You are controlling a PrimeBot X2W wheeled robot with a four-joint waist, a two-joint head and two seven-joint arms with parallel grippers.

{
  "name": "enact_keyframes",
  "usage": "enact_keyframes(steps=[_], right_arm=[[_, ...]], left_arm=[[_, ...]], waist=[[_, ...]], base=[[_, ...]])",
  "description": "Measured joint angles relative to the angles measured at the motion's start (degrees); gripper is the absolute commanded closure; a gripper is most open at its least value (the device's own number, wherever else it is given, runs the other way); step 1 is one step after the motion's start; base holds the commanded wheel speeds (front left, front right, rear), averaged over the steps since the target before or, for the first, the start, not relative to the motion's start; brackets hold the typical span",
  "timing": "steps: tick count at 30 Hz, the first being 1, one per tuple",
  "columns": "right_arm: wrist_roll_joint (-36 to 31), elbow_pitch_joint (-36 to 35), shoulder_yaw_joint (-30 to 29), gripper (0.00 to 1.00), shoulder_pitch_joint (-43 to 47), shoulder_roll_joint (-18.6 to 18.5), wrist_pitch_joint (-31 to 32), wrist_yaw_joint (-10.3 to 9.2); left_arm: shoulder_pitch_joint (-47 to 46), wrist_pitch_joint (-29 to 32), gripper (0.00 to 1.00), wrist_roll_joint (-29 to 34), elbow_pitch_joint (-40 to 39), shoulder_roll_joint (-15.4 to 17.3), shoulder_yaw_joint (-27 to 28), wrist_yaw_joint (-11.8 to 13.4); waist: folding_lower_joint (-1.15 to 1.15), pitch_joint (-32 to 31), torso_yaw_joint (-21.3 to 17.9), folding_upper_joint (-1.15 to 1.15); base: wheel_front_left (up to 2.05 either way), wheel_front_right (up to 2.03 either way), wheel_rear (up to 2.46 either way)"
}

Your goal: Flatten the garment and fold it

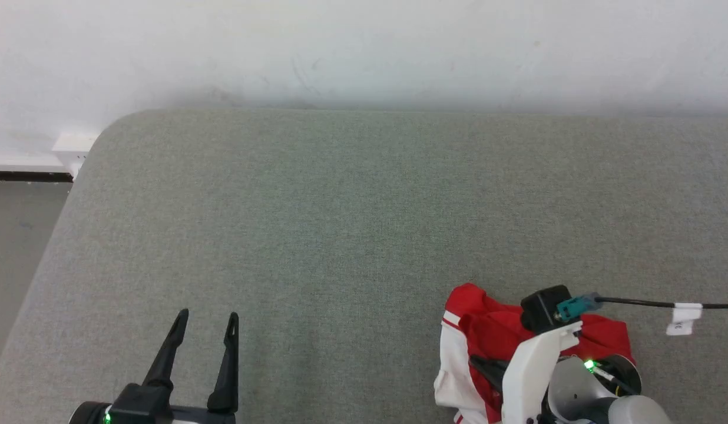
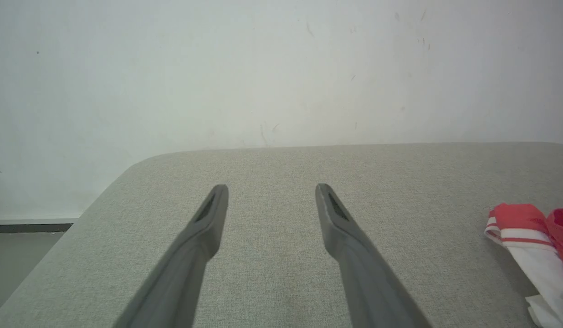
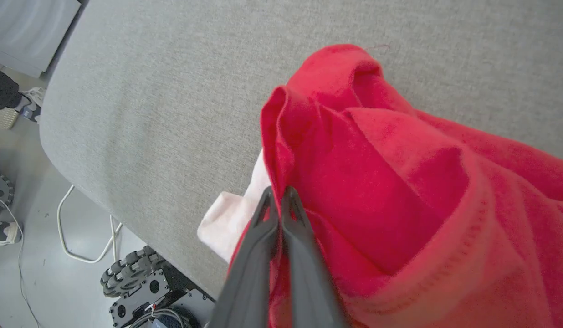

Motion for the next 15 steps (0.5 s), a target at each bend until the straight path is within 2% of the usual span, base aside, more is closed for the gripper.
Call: enact_keyframes(steps=[8,12,13,14,15], right_arm=[[-4.1,14.1,-0.6,1.00,-4.0,0.1,-0.9,0.00],[-4.2,18.7,-0.5,1.00,-6.9,0.2,-2.9,0.02],[-3.9,19.5,-0.4,0.78,-7.5,0.2,-3.5,0.02],[-3.6,19.9,0.1,0.22,-7.9,0.2,-4.3,0.02],[-3.3,20.2,0.5,0.00,-8.4,0.2,-4.8,0.02]], left_arm=[[-0.2,0.0,0.00,-0.1,0.7,-0.5,-0.1,-0.5],[-0.7,0.0,0.00,-0.1,1.1,-0.5,-0.1,-0.8],[-0.9,0.0,0.00,-0.1,1.1,-0.5,-0.1,-1.0],[-0.9,0.0,0.00,-0.1,1.2,-0.6,-0.1,-1.0],[-0.9,0.0,0.00,-0.1,1.3,-0.6,-0.1,-1.0]], waist=[[0.00,0.4,1.0,0.00],[0.00,0.8,1.6,0.00],[0.00,0.9,1.8,0.00],[0.00,1.0,1.9,0.00],[0.00,1.0,2.0,0.00]], base=[[0.00,0.00,0.00],[0.00,0.00,0.00],[0.00,0.00,0.00],[0.00,0.00,0.00],[0.00,0.00,0.00]])
